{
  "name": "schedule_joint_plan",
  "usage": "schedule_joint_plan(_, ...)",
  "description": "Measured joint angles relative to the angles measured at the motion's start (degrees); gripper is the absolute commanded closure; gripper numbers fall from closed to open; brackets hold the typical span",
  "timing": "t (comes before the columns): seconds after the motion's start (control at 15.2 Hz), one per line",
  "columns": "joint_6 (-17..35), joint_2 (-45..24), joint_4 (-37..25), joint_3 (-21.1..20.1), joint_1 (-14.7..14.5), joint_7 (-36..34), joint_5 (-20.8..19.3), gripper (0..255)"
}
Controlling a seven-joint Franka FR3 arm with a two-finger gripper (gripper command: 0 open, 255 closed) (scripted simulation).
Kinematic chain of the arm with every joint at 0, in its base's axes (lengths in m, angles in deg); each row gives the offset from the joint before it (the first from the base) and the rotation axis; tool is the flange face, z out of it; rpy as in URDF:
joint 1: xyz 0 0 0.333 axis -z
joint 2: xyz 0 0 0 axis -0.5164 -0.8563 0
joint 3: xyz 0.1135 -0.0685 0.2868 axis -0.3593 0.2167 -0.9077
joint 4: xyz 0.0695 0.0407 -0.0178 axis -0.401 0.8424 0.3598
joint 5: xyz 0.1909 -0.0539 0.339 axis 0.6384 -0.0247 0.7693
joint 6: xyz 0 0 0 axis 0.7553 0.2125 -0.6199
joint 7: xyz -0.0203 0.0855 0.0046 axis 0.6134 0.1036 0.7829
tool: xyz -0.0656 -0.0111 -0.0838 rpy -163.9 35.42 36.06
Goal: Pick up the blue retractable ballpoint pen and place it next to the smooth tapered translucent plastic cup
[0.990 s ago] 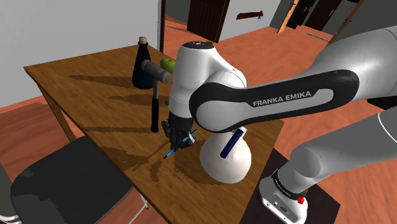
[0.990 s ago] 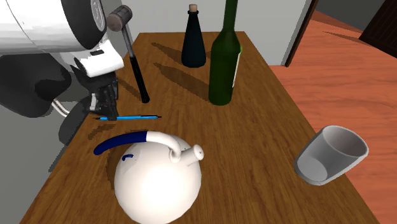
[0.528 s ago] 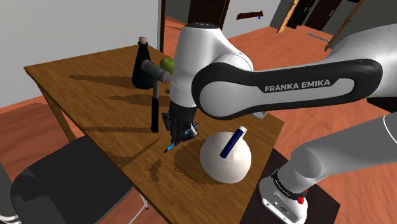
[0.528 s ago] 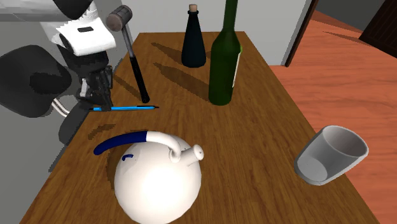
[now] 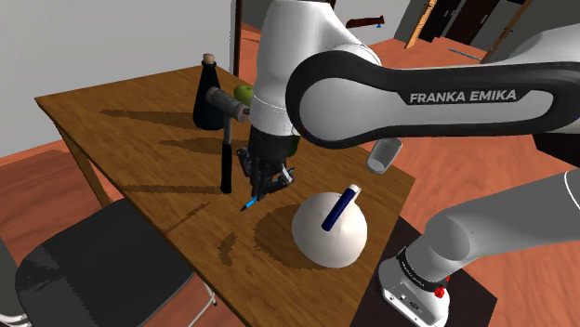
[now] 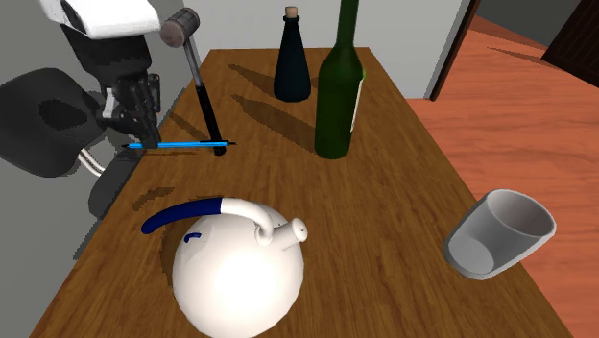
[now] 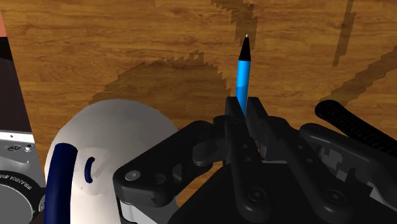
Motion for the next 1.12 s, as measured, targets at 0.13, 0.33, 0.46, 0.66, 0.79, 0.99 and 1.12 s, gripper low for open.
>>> schedule_joint_plan(0.13, -1.71, 0.6, -1.12, 0.8, -0.2, 0.08, 0.09, 255)
schedule_joint_plan(0.33, -3.78, 0.87, -2.95, 1.37, -0.23, -0.22, -0.09, 255)
schedule_joint_plan(0.46, -5.36, 1.06, -4.35, 1.85, -0.24, -0.38, -0.22, 255)
schedule_joint_plan(0.66, -7.57, 0.93, -6.62, 2.4, -0.02, -0.65, -0.66, 255)
schedule_joint_plan(0.79, -9.1, 0.94, -8.16, 2.72, 0.03, -0.94, -0.86, 255)
schedule_joint_plan(0.99, -10.92, 2.79, -7.62, 5.59, -0.42, 1.29, -0.33, 255)
schedule_joint_plan(1.12, -11.27, 4.88, -5.27, 8.28, -0.97, 3.97, 0.33, 255)
